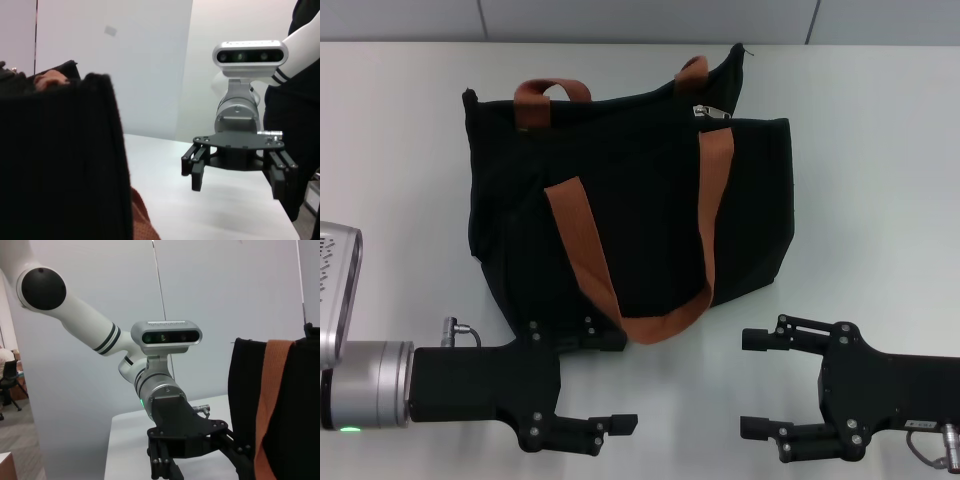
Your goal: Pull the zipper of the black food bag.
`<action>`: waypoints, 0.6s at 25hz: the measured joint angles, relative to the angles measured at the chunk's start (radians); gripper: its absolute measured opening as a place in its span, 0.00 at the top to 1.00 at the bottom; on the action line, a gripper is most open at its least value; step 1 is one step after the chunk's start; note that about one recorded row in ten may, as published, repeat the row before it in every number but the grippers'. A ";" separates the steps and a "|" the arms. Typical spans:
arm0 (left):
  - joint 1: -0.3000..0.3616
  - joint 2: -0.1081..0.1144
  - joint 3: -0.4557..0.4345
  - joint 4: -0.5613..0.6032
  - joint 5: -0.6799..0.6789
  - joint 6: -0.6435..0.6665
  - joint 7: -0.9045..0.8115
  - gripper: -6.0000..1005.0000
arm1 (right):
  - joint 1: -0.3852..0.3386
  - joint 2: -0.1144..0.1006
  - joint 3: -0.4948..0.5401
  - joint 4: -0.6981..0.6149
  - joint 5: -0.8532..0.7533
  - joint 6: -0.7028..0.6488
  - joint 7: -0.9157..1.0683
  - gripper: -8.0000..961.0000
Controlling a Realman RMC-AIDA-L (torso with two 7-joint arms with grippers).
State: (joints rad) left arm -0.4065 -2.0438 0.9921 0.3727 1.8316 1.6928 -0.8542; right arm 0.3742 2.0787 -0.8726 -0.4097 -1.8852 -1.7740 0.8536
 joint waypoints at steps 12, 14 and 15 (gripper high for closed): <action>0.009 0.007 -0.017 0.000 -0.008 0.067 0.000 0.18 | 0.009 0.000 0.000 0.014 -0.020 0.022 -0.017 0.15; 0.011 0.010 -0.026 0.000 -0.008 0.081 0.000 0.18 | 0.009 0.000 0.000 0.014 -0.020 0.022 -0.017 0.15; 0.012 0.011 -0.032 0.000 -0.008 0.088 0.000 0.18 | 0.009 0.000 0.000 0.014 -0.020 0.022 -0.017 0.15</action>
State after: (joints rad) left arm -0.3942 -2.0328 0.9604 0.3727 1.8237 1.7803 -0.8546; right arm 0.3833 2.0786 -0.8728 -0.3957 -1.9055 -1.7516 0.8364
